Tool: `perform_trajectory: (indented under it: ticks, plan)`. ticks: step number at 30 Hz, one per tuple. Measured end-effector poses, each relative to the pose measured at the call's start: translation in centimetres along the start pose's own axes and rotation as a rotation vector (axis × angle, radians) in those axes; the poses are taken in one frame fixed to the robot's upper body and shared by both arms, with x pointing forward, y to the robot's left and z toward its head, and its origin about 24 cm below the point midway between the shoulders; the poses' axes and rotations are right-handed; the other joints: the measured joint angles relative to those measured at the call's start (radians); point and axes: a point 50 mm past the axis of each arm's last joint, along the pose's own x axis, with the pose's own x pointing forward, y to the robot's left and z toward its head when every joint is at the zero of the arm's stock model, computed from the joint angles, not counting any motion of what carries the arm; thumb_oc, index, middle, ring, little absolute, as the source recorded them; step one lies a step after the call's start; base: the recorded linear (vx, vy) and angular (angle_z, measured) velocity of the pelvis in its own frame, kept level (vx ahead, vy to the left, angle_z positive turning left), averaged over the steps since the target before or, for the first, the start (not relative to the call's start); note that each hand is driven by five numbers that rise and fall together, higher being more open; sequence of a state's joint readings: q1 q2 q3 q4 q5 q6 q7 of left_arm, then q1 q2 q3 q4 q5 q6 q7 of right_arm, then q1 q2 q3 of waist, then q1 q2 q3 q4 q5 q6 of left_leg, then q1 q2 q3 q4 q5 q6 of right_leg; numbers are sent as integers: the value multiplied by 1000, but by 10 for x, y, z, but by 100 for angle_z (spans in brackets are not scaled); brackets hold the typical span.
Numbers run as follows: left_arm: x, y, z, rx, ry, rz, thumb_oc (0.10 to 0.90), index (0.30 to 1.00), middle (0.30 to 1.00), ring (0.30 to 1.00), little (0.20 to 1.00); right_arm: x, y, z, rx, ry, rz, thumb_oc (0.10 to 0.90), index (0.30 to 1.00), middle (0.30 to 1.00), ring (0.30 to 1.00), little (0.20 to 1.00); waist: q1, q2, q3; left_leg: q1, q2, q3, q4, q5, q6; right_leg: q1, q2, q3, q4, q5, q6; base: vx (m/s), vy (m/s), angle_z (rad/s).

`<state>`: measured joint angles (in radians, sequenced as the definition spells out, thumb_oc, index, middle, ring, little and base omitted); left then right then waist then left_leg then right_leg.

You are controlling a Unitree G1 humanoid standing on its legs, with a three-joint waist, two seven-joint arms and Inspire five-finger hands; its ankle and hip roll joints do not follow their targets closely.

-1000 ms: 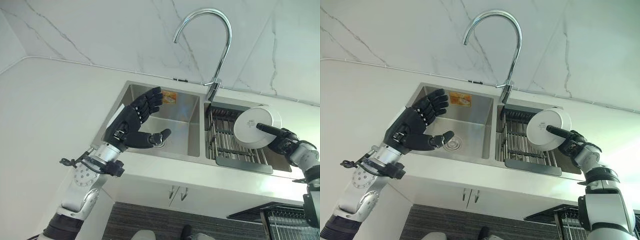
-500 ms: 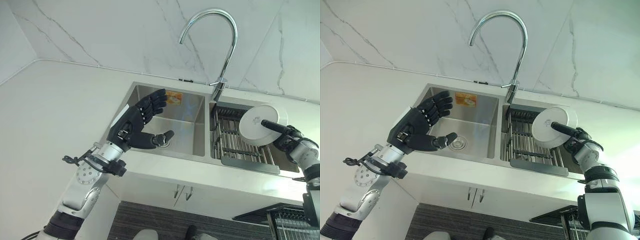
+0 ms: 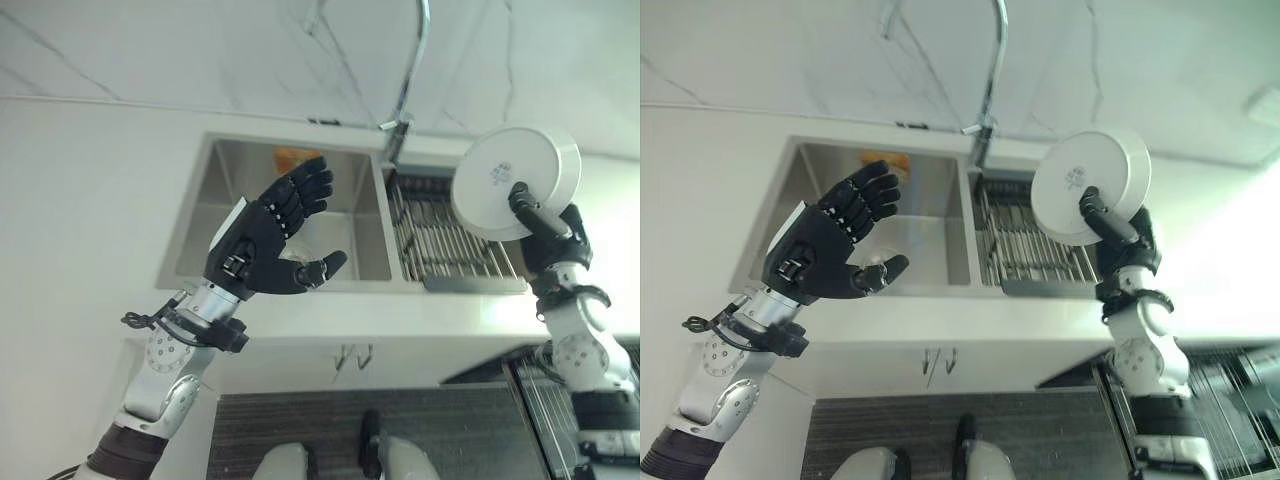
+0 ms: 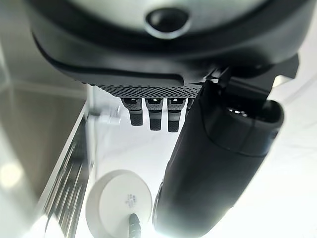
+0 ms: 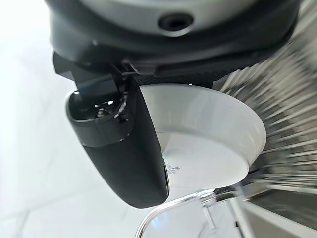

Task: Place the dishes in the dishwasher.

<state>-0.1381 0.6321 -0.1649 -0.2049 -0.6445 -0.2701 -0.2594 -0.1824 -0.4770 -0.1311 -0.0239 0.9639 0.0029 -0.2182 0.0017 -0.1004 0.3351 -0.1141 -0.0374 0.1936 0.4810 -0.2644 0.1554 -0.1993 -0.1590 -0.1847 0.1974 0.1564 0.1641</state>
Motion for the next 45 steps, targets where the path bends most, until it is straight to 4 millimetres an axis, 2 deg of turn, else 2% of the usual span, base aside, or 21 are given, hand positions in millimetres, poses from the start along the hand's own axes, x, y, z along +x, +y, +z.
perform_trajectory:
  ticks: [3, 9, 11, 12, 13, 15, 16, 18, 19, 20, 23, 27, 29, 31, 32, 33, 34, 35, 36, 42, 45]
  plan:
    - [4, -6, -1, 28, 1, -41, 800, 900, 900, 900, 900, -6, 3, -5, 30, -5, 6, 400, 300, 300, 300, 300, -13, 29, 15, -36, 21, 78, -32, 43, 52, -8, -82, -98, 153, -83, -5, -258, -73, -44]
    - [21, -10, 9, 111, -21, -134, 800, 900, 900, 900, 900, 2, 41, -14, 89, -45, 151, 400, 300, 300, 300, 300, 96, 68, 16, -57, 140, 234, -125, 129, 18, 333, -285, -248, 201, -122, 22, -256, -172, -97]
    - [26, -8, 16, 149, -24, -174, 800, 900, 900, 900, 900, 10, 65, -6, 85, -88, 243, 400, 300, 300, 300, 300, 132, 63, 14, -91, 143, 272, -161, 168, -72, 399, -334, -236, 155, -106, 51, -101, -282, -106]
    - [27, -7, 18, 157, -18, -186, 800, 900, 900, 900, 900, 11, 74, -3, 94, -104, 276, 400, 300, 300, 300, 300, 143, 54, 14, -118, 136, 264, -161, 159, -201, 402, -341, -238, 112, -101, 69, -115, -443, -155]
    - [30, -5, 23, 190, 2, -219, 800, 900, 900, 900, 900, 5, 84, 6, 93, -138, 332, 400, 300, 300, 300, 300, 169, 71, 5, -203, 134, 65, 65, 108, -32, 396, -330, -240, 104, -140, 116, -129, -464, -136]
    - [31, -8, 22, 173, 11, -234, 800, 900, 900, 900, 900, -4, 83, 8, 97, -145, 330, 400, 300, 300, 300, 300, 158, 52, -1, -217, 139, 75, 41, 137, -77, 388, -298, -256, 91, -201, 92, -97, -299, -60]
    - [30, -17, 21, 140, 1, -249, 800, 900, 900, 900, 900, -13, 81, 16, 103, -177, 332, 400, 300, 300, 300, 300, 141, 49, -3, -232, 143, 71, -8, 168, -124, 378, -215, -279, 55, -262, 21, -67, -192, 23]
    - [31, -28, 20, 114, -3, -325, 800, 900, 900, 900, 900, -14, 77, 24, 100, -219, 321, 400, 300, 300, 300, 300, 72, 41, -5, -291, 170, 64, 84, 143, -122, 352, -180, -324, -6, -265, 28, -116, -378, 16]
    - [30, -34, 19, 91, 0, -352, 800, 900, 900, 900, 900, -15, 72, 25, 83, -221, 300, 400, 300, 300, 300, 300, 62, 74, -24, -289, 217, 17, 221, 89, -152, 310, -161, -302, 23, -273, 45, -172, -553, -51]
    - [29, -44, 17, 42, -3, -366, 800, 900, 900, 900, 900, -27, 66, 28, 11, -230, 298, 400, 300, 300, 300, 300, 29, 89, -47, -237, 242, 2, 95, 84, -162, 236, -124, -228, 87, -292, 24, -154, -498, -67]
    - [12, -51, 0, -29, 115, -366, 800, 900, 900, 900, 900, -36, 69, 32, -112, -243, 370, 400, 300, 300, 300, 300, -29, 114, -63, -143, 291, 8, -206, 312, -224, 165, -34, -189, 120, -291, -68, -182, -536, -25]
    - [-41, -63, -65, -248, 420, -221, 800, 900, 900, 900, 900, -37, 69, 26, -230, -170, 470, 400, 300, 300, 300, 300, -47, 157, -92, -101, 424, 106, -360, 293, -158, 60, 84, -200, 229, -363, -224, -51, -402, -17]
    - [-79, -79, -122, -352, 714, -132, 800, 900, 900, 900, 900, -44, 54, 11, -243, -82, 428, 400, 300, 300, 300, 300, -56, 136, -100, -93, 383, 167, -257, 281, -208, 84, 74, -233, 199, -346, -235, -39, -128, 8]
    - [-130, -84, -148, -390, 951, -10, 800, 900, 900, 900, 900, -43, 54, 2, -228, -52, 426, 400, 300, 300, 300, 300, -48, 115, -97, -95, 255, 53, -151, 194, -242, 69, 109, -192, 145, -310, -242, 87, -108, -40]
    - [-161, -85, -157, -419, 1049, 91, 800, 900, 900, 900, 900, -42, 54, -8, -202, -24, 423, 400, 300, 300, 300, 300, -21, 102, -99, -90, 124, -40, -126, 136, -222, 69, 129, -152, 92, -267, -192, 91, -100, -110]
    - [-185, -90, -168, -452, 1145, 198, 800, 900, 900, 900, 900, -42, 53, -13, -204, -2, 422, 400, 300, 300, 300, 300, -2, 171, -77, -76, 73, -102, -151, 137, -183, 31, 180, -118, 149, -206, 58, 164, -94, -99]
    - [-204, -99, -174, -485, 1205, 282, 800, 900, 900, 900, 900, -45, 51, -13, -229, 3, 424, 400, 300, 300, 300, 300, -11, 259, -71, -75, 127, -92, -167, 183, -111, -12, 185, -116, 249, -290, -73, 225, -68, -16]
    - [-232, -79, -180, -440, 1254, 474, 800, 900, 900, 900, 900, -53, 48, -33, -154, 34, 373, 400, 300, 300, 300, 300, -3, 177, -58, -86, 102, -69, -66, 123, -167, 59, 51, -80, 181, -299, -117, 229, -23, 54]
    - [-231, -68, -187, -398, 1271, 550, 800, 900, 900, 900, 900, -57, 44, -41, -145, 62, 347, 400, 300, 300, 300, 300, 18, 174, -69, -117, 124, -73, -45, 111, -215, 83, 69, -109, 148, -303, -156, 245, 69, 76]
    - [-243, -79, -207, -423, 1359, 671, 800, 900, 900, 900, 900, -50, 55, -33, -203, 20, 453, 400, 300, 300, 300, 300, 82, 163, -75, -135, 121, -26, -154, 148, -216, 132, 101, -108, 101, -306, -163, 242, 189, 7]
    - [-254, -79, -210, -431, 1410, 721, 800, 900, 900, 900, 900, -51, 64, -29, -220, -3, 543, 400, 300, 300, 300, 300, 82, 142, -104, -82, 111, 35, -191, 216, -168, 142, 86, -53, 93, -306, -159, 242, 171, -55]
